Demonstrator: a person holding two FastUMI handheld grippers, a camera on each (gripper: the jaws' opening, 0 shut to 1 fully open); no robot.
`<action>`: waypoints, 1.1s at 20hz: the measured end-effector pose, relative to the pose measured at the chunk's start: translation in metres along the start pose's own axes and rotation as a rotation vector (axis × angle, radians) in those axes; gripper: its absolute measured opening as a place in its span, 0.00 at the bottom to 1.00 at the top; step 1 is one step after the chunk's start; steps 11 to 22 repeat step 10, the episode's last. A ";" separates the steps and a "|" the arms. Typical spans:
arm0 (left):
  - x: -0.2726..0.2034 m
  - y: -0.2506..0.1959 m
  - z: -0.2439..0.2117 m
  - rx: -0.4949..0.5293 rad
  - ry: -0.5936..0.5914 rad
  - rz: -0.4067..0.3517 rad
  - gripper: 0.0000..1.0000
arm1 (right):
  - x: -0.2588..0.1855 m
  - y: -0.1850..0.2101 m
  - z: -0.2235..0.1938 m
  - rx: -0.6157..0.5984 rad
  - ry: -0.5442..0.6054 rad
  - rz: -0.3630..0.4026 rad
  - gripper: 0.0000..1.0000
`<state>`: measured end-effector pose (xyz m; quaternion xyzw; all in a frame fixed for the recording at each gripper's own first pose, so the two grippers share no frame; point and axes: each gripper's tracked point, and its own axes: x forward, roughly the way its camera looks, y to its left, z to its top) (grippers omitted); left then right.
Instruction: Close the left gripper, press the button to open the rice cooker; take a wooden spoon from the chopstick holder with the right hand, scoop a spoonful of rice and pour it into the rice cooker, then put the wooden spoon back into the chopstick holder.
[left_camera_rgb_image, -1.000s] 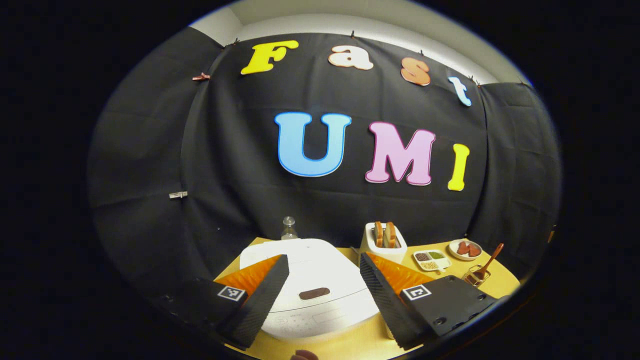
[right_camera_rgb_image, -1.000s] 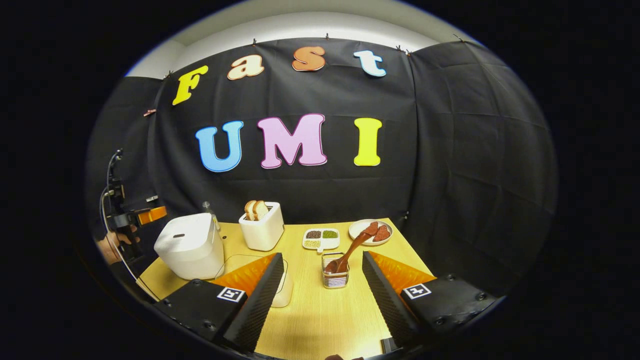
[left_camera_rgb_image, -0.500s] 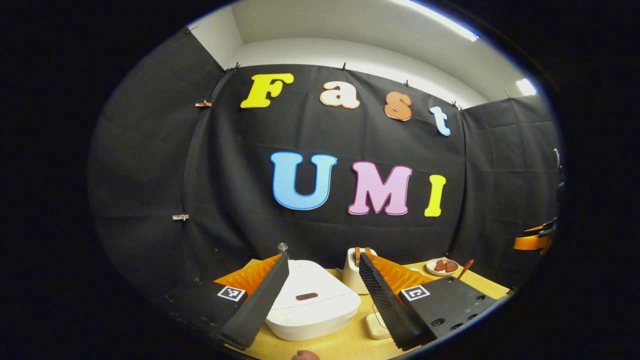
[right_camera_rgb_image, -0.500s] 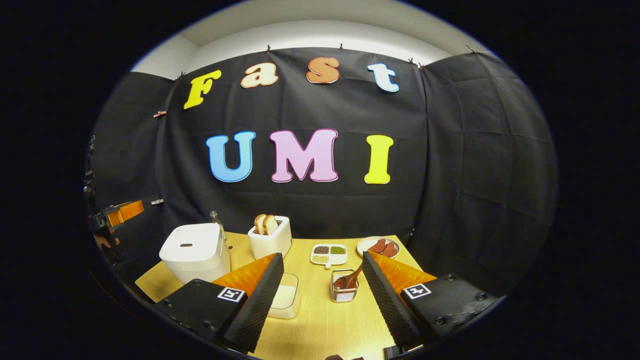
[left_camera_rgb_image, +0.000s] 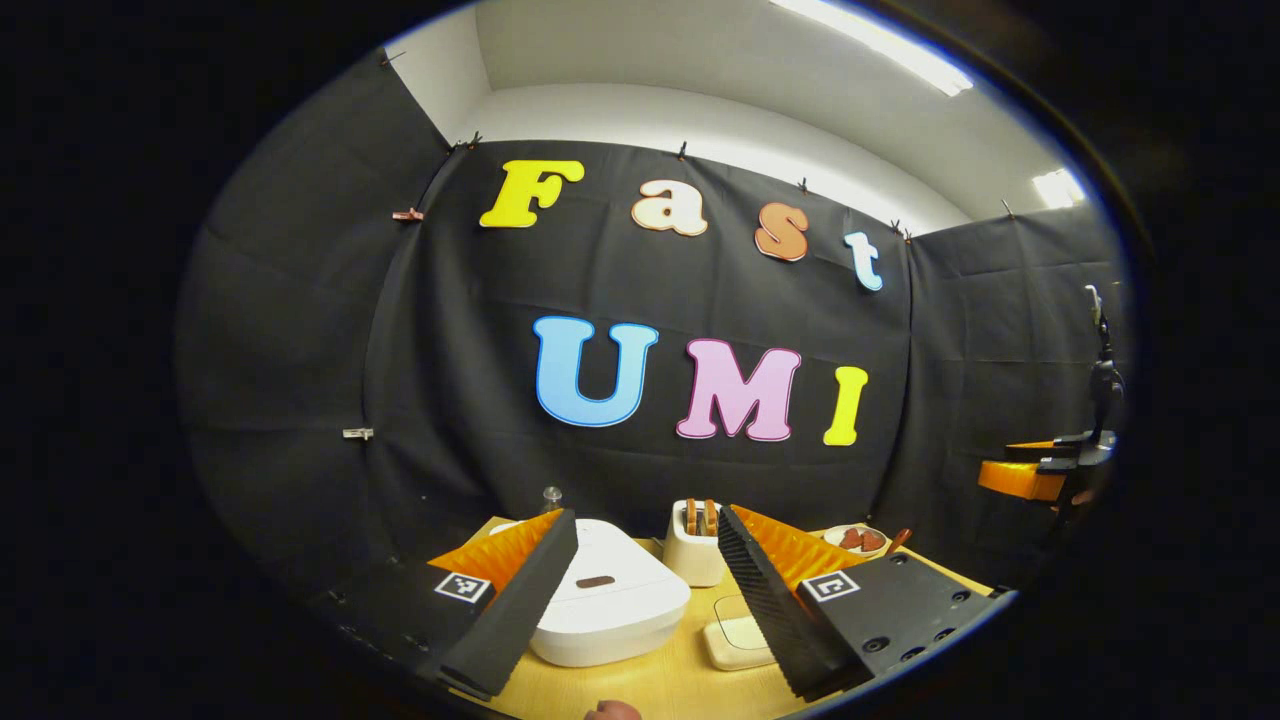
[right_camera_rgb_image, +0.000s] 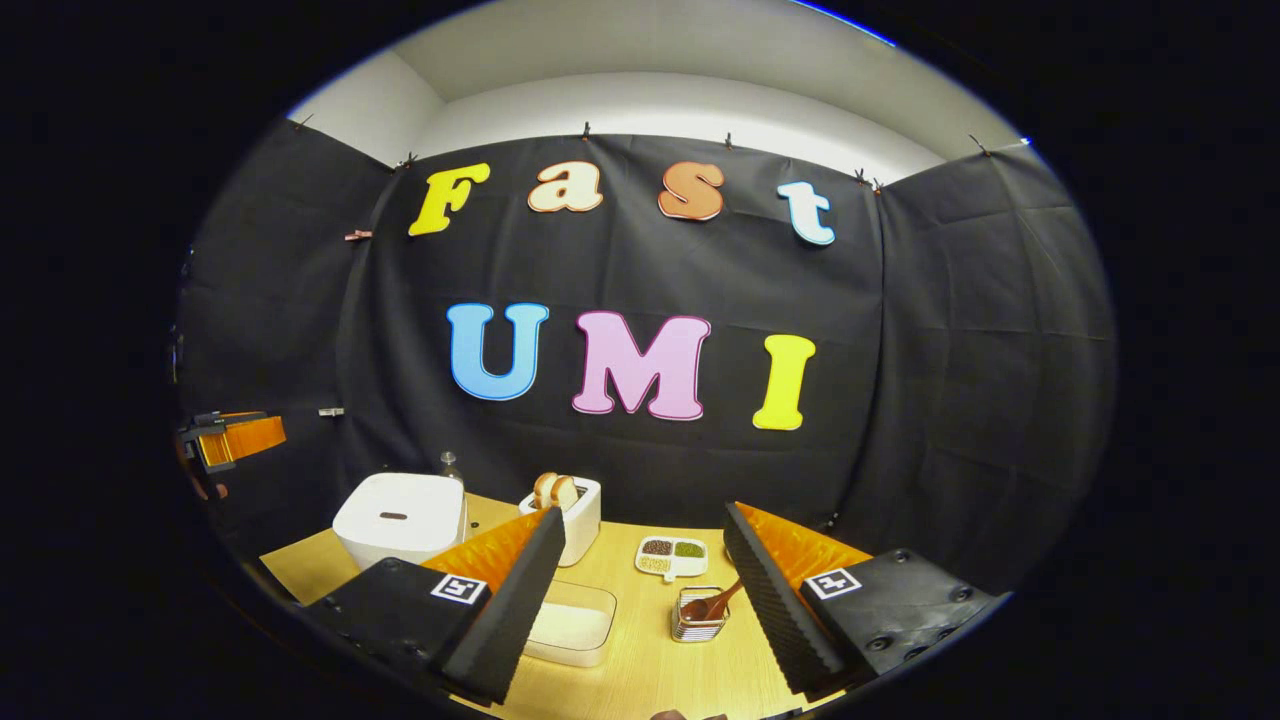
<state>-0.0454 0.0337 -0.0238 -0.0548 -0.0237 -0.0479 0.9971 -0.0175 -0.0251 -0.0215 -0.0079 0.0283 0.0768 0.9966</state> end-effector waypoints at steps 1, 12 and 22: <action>-0.003 -0.001 0.001 0.008 -0.001 -0.005 0.97 | -0.001 0.002 0.001 -0.003 -0.002 0.003 0.99; -0.015 -0.002 -0.006 0.012 0.010 -0.016 0.97 | -0.001 0.011 0.008 -0.022 -0.028 0.002 0.98; -0.015 -0.002 -0.006 0.012 0.010 -0.016 0.97 | -0.001 0.011 0.008 -0.022 -0.028 0.002 0.98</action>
